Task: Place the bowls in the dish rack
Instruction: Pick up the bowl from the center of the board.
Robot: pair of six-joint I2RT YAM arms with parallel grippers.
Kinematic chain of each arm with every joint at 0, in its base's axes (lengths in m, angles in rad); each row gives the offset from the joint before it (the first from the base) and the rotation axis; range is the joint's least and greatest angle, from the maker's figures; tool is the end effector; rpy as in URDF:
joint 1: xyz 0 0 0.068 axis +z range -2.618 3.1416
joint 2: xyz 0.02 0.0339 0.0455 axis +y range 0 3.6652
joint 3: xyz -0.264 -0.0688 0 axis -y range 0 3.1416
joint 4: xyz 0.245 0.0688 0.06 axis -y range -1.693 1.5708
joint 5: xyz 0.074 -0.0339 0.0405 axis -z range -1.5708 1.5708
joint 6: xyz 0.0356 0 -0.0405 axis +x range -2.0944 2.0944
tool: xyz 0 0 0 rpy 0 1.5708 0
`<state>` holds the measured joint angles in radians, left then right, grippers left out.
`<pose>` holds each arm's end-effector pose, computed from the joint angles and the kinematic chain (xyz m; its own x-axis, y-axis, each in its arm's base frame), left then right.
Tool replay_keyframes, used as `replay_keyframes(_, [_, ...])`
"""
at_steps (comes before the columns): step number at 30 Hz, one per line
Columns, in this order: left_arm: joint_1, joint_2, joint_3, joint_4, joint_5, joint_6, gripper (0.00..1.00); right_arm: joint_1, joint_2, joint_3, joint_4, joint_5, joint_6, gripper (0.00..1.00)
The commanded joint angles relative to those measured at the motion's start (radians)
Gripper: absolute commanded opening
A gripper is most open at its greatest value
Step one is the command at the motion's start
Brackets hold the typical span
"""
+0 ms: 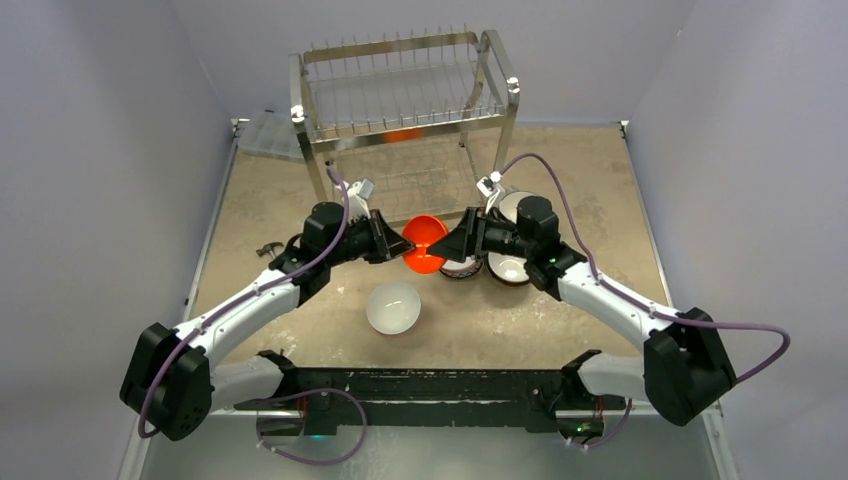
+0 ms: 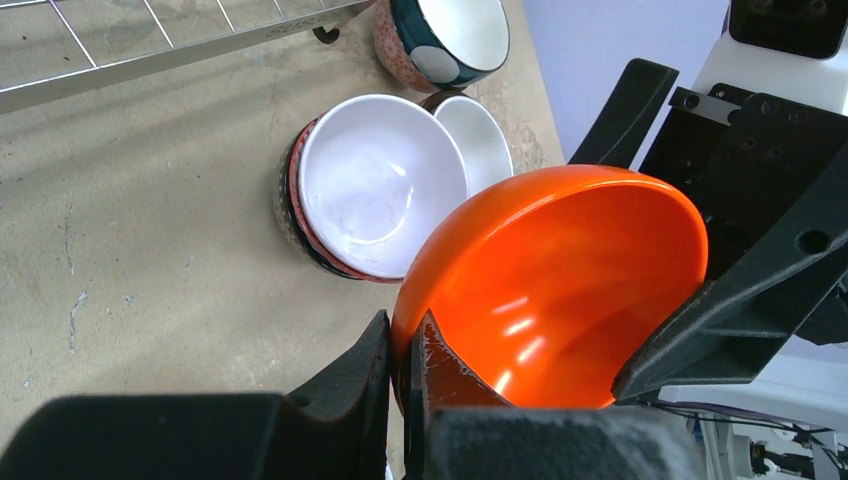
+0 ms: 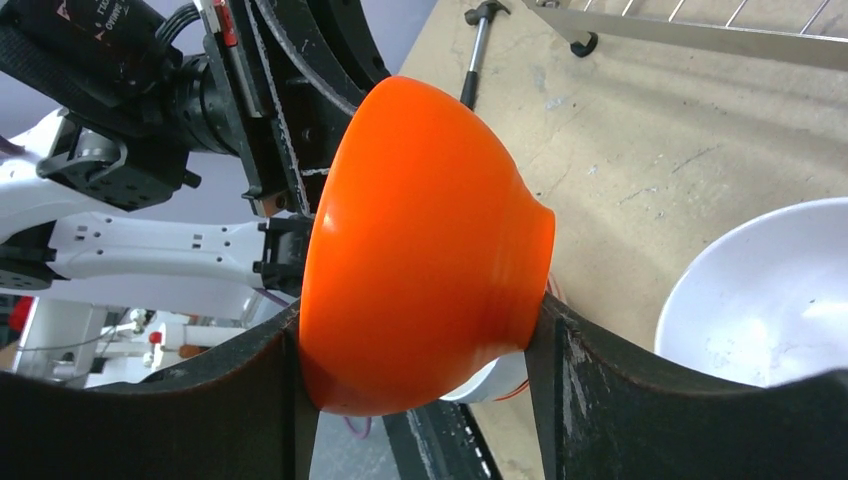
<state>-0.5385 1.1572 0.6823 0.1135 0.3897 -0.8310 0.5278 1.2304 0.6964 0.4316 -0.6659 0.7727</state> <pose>0.2156 -0.1446 0.2588 -0.7804 -0.3297 -0.5314 0.3013 0.5464 -0.7815 0.2263 0.1574 0.2789 -0.7103 0.2213 -0.6682 -0.6021 0.3008 0.7396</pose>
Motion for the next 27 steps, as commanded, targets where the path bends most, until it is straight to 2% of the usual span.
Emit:
replay_keyframes(1, [0.004, -0.026, 0.002, 0.044, 0.007, -0.009, 0.0, -0.002, -0.01, 0.026, 0.087, -0.035, 0.016, 0.19])
replay_keyframes(2, [0.003, -0.029, 0.002, 0.038, -0.003, -0.008, 0.03, -0.002, -0.014, 0.027, 0.08, -0.028, 0.01, 0.05])
replay_keyframes(3, [0.004, -0.033, 0.002, 0.032, -0.012, -0.008, 0.09, -0.002, -0.017, 0.031, 0.069, -0.019, 0.003, 0.0])
replay_keyframes(7, [0.023, -0.044, 0.001, 0.013, -0.031, -0.012, 0.31, -0.002, -0.021, 0.059, -0.017, 0.023, -0.052, 0.0])
replay_keyframes(12, [0.098, -0.065, -0.026, 0.025, 0.014, -0.043, 0.79, -0.002, -0.02, 0.095, -0.092, 0.07, -0.117, 0.0])
replay_keyframes(15, [0.138, -0.087, -0.05, 0.027, 0.032, -0.048, 0.95, -0.001, -0.012, 0.108, -0.117, 0.096, -0.138, 0.0])
replay_keyframes(17, [0.169, -0.105, -0.062, 0.018, 0.042, -0.046, 0.99, -0.002, 0.004, 0.126, -0.146, 0.109, -0.159, 0.0])
replay_keyframes(27, [0.411, -0.245, -0.112, -0.099, 0.131, 0.004, 0.99, -0.001, 0.145, 0.224, -0.226, 0.169, -0.214, 0.0])
